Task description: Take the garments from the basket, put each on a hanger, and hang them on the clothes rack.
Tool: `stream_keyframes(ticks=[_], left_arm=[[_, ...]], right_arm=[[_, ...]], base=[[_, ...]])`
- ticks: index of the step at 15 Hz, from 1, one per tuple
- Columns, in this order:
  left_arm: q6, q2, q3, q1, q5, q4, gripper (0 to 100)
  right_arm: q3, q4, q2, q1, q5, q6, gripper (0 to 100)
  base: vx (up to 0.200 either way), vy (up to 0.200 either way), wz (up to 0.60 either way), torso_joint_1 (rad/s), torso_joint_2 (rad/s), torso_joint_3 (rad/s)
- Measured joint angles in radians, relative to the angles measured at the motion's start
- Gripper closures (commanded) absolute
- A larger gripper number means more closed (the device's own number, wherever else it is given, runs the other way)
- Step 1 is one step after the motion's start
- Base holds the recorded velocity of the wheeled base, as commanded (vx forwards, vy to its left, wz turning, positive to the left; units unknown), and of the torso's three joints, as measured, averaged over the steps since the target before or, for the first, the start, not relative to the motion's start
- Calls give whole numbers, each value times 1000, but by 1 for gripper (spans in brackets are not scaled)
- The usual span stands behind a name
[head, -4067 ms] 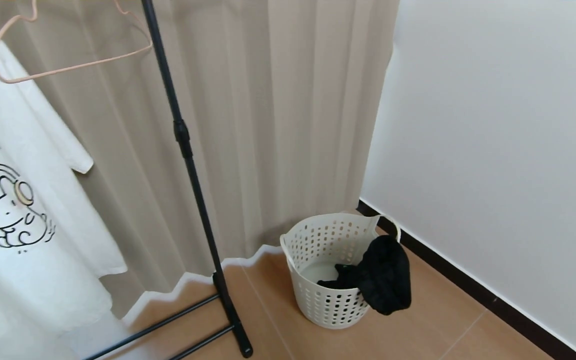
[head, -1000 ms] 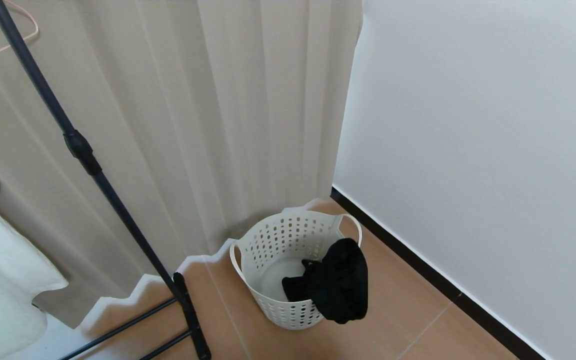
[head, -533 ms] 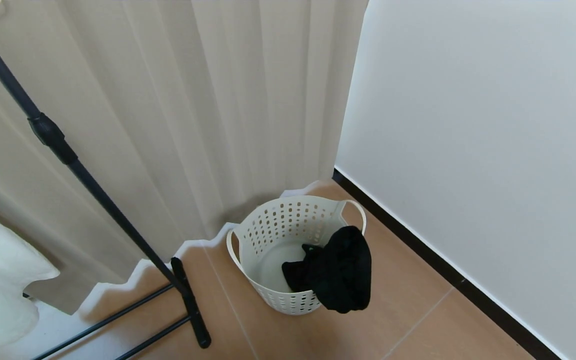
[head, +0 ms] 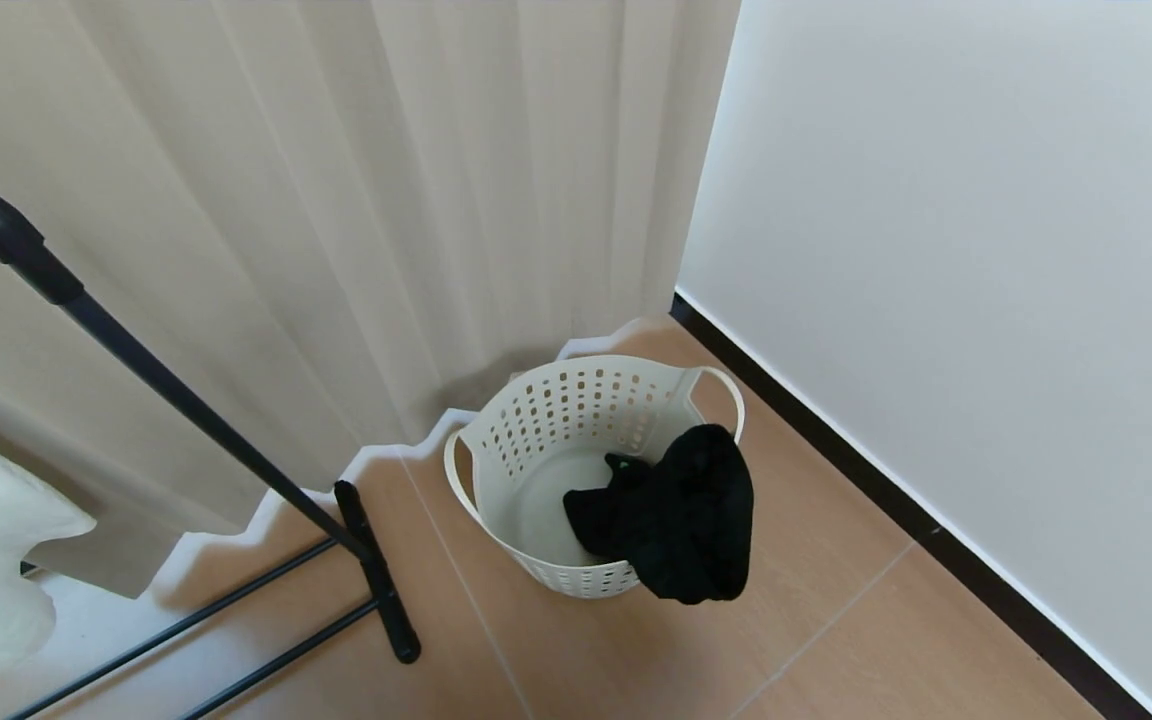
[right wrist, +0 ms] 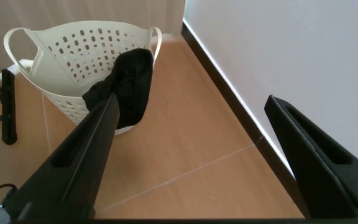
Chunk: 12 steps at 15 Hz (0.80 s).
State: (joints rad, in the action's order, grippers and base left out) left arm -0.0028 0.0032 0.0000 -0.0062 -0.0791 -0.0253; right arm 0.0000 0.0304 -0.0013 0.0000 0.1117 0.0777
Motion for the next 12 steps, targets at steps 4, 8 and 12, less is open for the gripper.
stream_keyframes(ticks=[4,8,12], left_arm=[[0,0,0,0,0,0,0],[0,0,0,0,1,0,0],[0,0,0,0,1,0,0]], right_arm=[[0,0,0,0,0,-1,0],[0,4,0,0,-9,-3,0],[0,4,0,0,-7,-29,0]], base=[[0,0,0,5,4,-195],[0,0,0,4,4,-199],[0,0,0,-1,1,-200]])
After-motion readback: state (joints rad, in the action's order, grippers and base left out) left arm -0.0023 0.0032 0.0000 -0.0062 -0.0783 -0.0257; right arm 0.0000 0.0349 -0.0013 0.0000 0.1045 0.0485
